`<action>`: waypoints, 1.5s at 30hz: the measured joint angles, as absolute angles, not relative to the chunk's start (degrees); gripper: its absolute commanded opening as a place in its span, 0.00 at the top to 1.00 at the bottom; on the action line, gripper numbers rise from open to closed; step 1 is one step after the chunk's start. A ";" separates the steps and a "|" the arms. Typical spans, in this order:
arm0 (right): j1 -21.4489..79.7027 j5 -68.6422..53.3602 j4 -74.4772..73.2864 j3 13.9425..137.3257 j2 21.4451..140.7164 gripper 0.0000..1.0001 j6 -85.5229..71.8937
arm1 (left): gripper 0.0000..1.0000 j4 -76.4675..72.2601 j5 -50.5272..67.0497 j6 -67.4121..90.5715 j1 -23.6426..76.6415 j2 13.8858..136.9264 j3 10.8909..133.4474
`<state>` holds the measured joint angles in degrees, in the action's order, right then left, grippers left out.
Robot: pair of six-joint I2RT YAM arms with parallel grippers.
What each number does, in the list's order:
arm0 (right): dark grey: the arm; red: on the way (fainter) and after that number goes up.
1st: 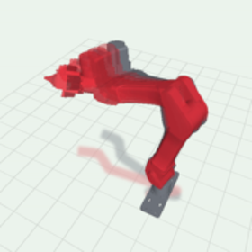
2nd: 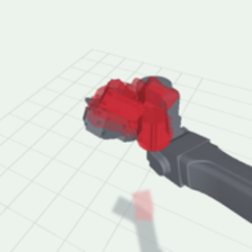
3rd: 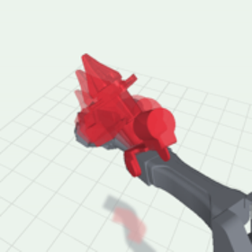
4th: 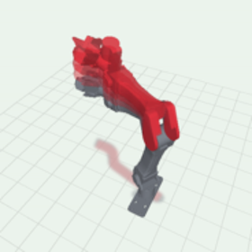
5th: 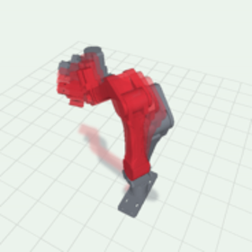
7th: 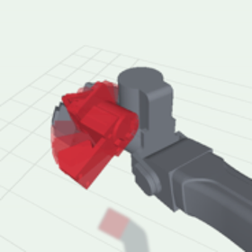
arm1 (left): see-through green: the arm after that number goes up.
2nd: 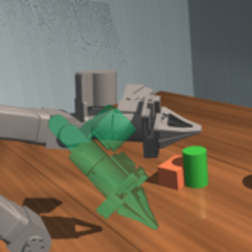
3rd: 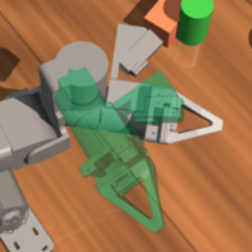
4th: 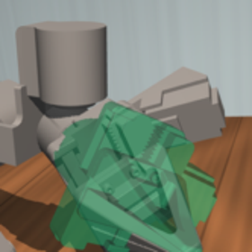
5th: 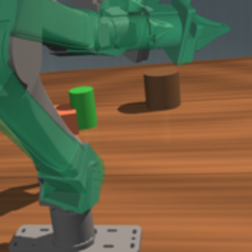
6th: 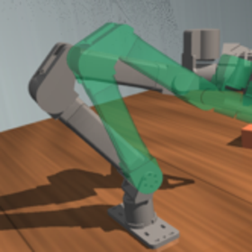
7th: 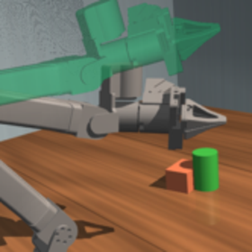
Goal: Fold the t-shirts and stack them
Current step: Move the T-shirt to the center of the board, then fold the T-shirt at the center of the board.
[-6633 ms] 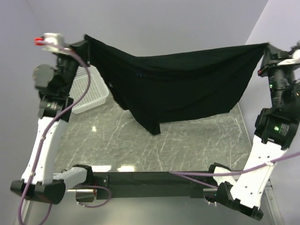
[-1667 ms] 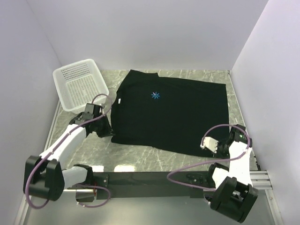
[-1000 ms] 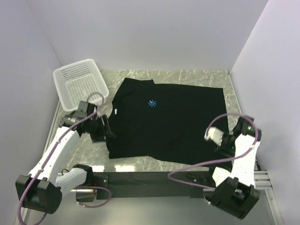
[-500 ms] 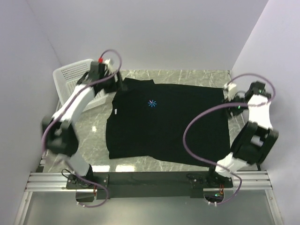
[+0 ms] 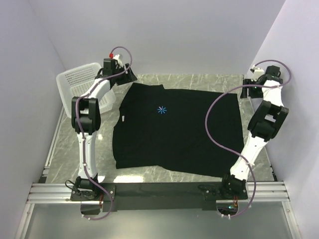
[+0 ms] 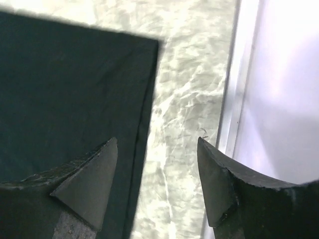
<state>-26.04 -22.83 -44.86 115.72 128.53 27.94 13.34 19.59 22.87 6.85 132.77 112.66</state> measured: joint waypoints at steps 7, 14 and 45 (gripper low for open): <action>-21.52 -13.56 -41.36 123.68 135.24 0.27 17.67 | 0.25 5.43 20.71 29.06 5.67 139.90 117.93; -18.90 -11.79 -40.40 123.31 135.52 0.27 14.50 | 0.27 0.49 20.16 33.04 5.69 142.67 119.17; -18.87 -9.26 -38.26 124.90 139.46 0.26 9.82 | 0.80 7.27 18.37 34.30 6.72 148.27 122.45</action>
